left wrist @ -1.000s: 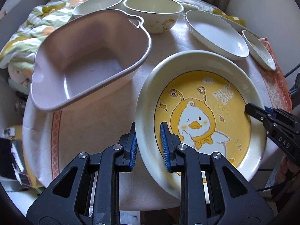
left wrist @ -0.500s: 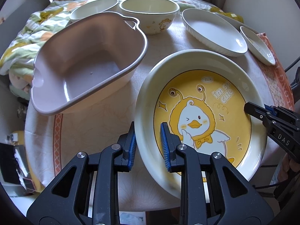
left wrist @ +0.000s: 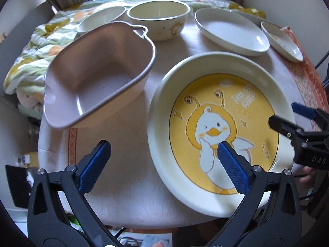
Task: Organize plates and bowls
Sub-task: 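Lower the yellow duck plate onto the table and open the right gripper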
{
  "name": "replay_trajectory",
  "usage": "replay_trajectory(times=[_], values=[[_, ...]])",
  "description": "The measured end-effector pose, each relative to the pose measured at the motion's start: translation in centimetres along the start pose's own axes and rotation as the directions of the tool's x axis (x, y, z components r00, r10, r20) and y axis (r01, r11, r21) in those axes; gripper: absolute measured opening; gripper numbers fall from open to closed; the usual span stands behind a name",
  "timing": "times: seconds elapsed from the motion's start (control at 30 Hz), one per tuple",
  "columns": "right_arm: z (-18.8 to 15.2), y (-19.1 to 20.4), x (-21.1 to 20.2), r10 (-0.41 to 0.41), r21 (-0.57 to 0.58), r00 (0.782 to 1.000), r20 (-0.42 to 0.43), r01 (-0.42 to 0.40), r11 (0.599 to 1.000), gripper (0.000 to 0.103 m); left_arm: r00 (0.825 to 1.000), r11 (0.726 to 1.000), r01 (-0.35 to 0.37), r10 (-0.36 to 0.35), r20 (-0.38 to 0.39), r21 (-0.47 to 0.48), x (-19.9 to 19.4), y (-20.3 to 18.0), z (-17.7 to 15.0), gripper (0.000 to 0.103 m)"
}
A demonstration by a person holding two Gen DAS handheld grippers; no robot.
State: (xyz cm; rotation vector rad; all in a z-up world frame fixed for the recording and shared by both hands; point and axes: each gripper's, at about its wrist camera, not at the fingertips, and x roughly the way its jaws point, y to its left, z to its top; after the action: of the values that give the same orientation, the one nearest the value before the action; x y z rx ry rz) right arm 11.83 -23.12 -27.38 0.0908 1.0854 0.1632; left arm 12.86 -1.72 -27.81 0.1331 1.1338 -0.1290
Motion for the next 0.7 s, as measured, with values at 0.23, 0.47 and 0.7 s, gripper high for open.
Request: replay_trajectory(times=[0.23, 0.47, 0.7], values=[[0.7, -0.5, -4.0, -0.035, -0.034, 0.999, 0.036, 0.036, 0.999, 0.098, 0.999, 0.999, 0.046, -0.045, 0.03, -0.028, -4.4, 0.5, 0.6, 0.103], [5.1, -1.5, -11.1, -0.094, -0.137, 0.986, 0.139, 0.113, 0.984, 0.099, 0.983, 0.988, 0.136, -0.125, 0.137, -0.073, -10.0, 0.6, 2.8, 0.103], [11.9, -3.9, -14.8, -0.103, -0.182, 0.976, 0.19, 0.138, 0.974, 0.099, 0.955, 0.972, 0.212, -0.184, 0.234, -0.098, -13.5, -1.0, 7.3, 0.103]])
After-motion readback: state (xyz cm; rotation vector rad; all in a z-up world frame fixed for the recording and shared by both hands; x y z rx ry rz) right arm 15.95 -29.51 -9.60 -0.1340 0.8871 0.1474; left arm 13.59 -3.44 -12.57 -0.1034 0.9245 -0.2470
